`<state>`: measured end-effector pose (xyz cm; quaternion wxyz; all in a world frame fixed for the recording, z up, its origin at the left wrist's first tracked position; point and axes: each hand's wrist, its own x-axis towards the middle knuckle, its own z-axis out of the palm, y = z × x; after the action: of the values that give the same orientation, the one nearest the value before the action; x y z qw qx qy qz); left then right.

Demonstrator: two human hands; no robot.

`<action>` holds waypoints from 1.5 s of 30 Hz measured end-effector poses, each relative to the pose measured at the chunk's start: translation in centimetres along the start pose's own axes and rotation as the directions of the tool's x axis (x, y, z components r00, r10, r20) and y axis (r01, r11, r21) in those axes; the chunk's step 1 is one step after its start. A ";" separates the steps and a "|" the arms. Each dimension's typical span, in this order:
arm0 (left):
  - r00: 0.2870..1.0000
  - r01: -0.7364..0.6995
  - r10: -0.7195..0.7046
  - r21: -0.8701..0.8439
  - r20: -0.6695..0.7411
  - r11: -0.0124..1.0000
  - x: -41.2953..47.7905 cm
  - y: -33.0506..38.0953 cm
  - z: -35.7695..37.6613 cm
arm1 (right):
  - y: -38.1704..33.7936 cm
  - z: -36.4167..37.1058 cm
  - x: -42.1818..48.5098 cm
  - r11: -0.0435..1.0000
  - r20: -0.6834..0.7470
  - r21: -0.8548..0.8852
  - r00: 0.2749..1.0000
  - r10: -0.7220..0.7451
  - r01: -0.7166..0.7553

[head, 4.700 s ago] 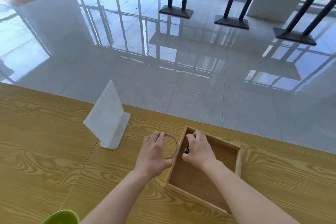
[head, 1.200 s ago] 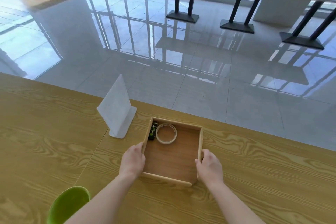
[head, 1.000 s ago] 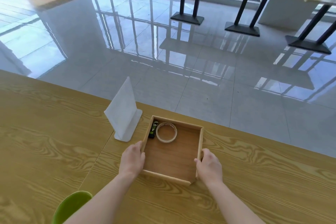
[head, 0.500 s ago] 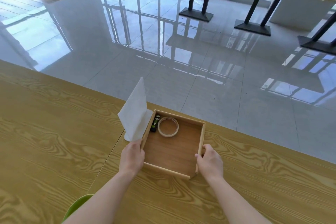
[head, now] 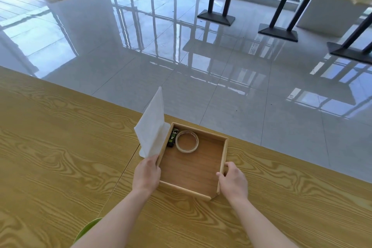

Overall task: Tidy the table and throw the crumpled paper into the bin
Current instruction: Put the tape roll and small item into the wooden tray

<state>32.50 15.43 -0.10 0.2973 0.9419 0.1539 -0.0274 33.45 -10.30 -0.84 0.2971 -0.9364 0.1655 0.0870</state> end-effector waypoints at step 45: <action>0.962 -0.271 0.258 0.274 0.085 0.923 -1.1 3.6 -1.5 | -1.1 -2.9 -1.7 0.986 0.001 -0.107 0.992 -0.130 0.129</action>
<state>32.50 13.22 3.23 0.1640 0.9859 0.0128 -0.0311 32.47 -10.77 2.53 0.2513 -0.9599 0.1004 0.0734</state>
